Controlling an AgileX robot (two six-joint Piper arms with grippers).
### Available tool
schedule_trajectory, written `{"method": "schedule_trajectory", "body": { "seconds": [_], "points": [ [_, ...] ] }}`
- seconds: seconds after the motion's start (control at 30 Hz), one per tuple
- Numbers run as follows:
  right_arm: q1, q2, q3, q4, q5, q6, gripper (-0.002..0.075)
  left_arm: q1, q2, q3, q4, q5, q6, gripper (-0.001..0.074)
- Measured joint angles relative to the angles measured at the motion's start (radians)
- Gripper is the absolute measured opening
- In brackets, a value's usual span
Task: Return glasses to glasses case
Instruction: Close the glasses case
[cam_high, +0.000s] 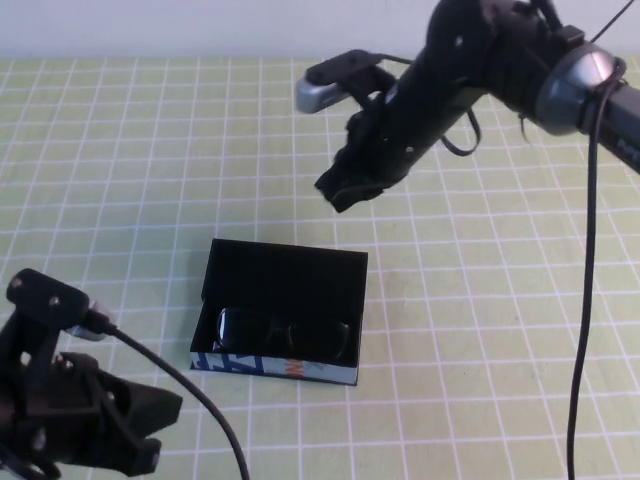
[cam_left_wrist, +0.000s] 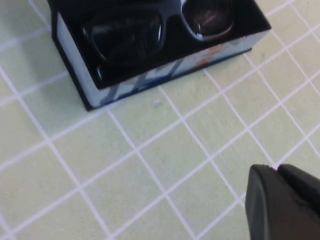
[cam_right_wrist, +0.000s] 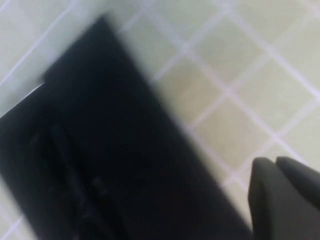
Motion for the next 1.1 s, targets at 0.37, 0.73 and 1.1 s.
{"method": "schedule_trajectory", "body": {
  "seconds": [0.37, 0.73, 1.1],
  "points": [
    [-0.122, 0.136, 0.000, 0.111, 0.047, 0.059, -0.0015, 0.000, 0.152, 0.068, -0.311, -0.111, 0.207, -0.0001],
    [-0.122, 0.168, 0.000, 0.229, 0.038, -0.009, -0.0015, 0.000, 0.384, 0.068, -0.612, -0.137, 0.499, -0.0001],
    [-0.122, 0.174, 0.000, 0.382, 0.085, -0.107, -0.0015, 0.000, 0.529, 0.068, -0.768, -0.111, 0.667, -0.0001]
  ]
}}
